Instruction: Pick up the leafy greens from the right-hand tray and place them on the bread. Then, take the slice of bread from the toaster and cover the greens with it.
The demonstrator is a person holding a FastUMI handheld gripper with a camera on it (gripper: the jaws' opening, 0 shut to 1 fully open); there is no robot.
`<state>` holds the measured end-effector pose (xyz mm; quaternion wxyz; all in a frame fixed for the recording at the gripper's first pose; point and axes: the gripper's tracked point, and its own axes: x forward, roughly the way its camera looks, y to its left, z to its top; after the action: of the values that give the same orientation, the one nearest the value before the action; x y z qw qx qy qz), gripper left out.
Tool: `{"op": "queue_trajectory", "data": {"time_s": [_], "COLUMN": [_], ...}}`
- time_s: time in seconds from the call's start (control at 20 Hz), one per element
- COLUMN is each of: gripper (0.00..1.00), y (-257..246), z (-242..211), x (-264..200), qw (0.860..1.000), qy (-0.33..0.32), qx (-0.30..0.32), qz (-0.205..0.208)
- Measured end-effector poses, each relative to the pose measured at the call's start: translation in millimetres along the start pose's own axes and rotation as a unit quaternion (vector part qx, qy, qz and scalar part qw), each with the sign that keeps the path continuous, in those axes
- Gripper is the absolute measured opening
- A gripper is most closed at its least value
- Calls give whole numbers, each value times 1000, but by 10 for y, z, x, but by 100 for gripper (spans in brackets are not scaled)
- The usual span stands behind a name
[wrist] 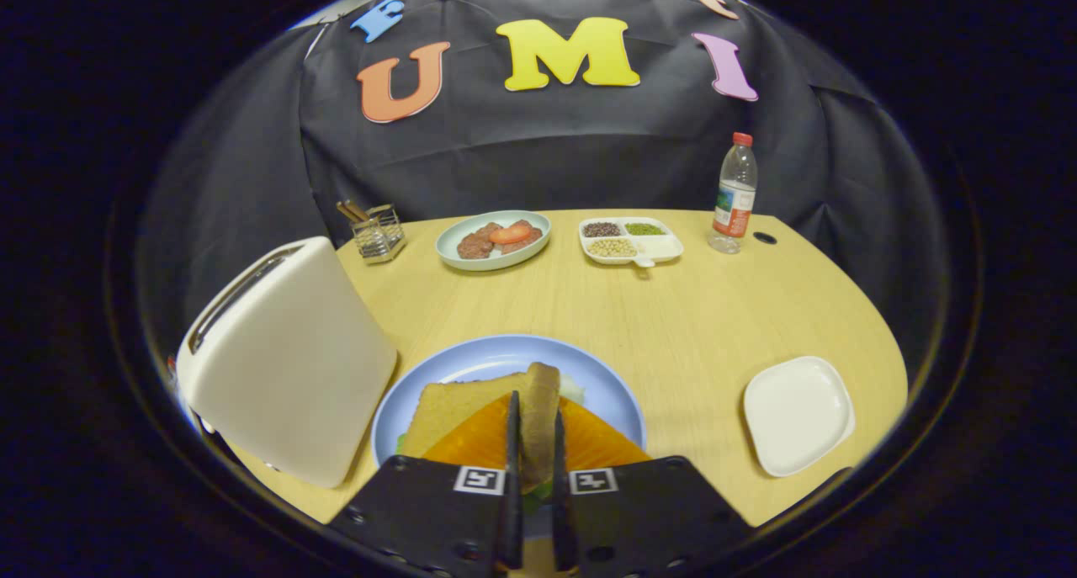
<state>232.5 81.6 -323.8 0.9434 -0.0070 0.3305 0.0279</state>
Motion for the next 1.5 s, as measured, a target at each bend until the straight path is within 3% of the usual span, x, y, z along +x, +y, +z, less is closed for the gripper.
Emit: {"op": "queue_trajectory", "data": {"time_s": [0.15,0.3,0.4,0.5,0.55,0.75,1.3,1.5], "gripper": [25,60,58,88,95,97,97,97], "y": [-170,-160,-132,-102,-81,-68,-299,-207], "z": [-98,-102,-59,8,57,295,854,1035], "x": [28,-4,-96,-237,-326,-816,-2304,-2610], "qw": [999,998,998,999,999,998,981,971], "qy": [12,19,14,7,-3,-56,-184,-241], "qx": [-19,-26,-27,-26,-21,3,-11,4], "qz": [-49,-54,-49,-41,-34,-18,-57,-12]}}
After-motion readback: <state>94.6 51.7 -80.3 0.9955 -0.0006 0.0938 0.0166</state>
